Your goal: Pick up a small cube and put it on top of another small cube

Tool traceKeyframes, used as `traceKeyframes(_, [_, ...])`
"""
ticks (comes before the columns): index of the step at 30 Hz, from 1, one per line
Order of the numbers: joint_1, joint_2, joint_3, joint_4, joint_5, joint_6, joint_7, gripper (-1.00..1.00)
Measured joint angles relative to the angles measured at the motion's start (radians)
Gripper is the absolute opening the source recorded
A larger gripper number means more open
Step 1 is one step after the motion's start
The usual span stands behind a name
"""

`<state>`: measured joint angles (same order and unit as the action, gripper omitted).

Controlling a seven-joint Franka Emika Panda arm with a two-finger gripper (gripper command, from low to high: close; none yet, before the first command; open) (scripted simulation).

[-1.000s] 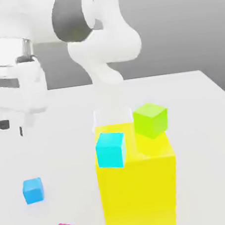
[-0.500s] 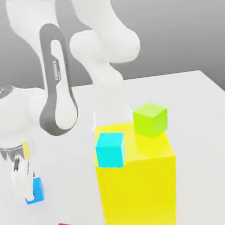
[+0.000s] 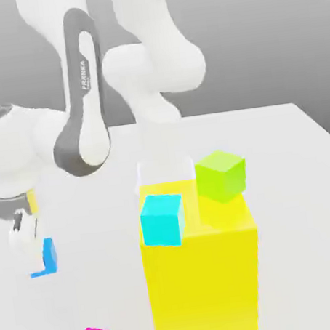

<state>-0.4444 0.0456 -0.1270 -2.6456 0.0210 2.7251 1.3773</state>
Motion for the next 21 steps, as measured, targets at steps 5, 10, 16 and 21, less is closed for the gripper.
traceKeyframes(5, [0.121,-0.164,0.065,0.084,-0.054,-0.215,-0.11,-1.0])
traceKeyframes(10, [0.236,-0.318,0.164,0.141,-0.042,-0.433,-0.219,-1.0])
traceKeyframes(16, [0.397,-0.501,0.278,0.203,-0.002,-0.693,-0.353,-1.0])
traceKeyframes(21, [0.455,-0.518,0.307,0.139,0.072,-0.683,-0.382,-1.0])
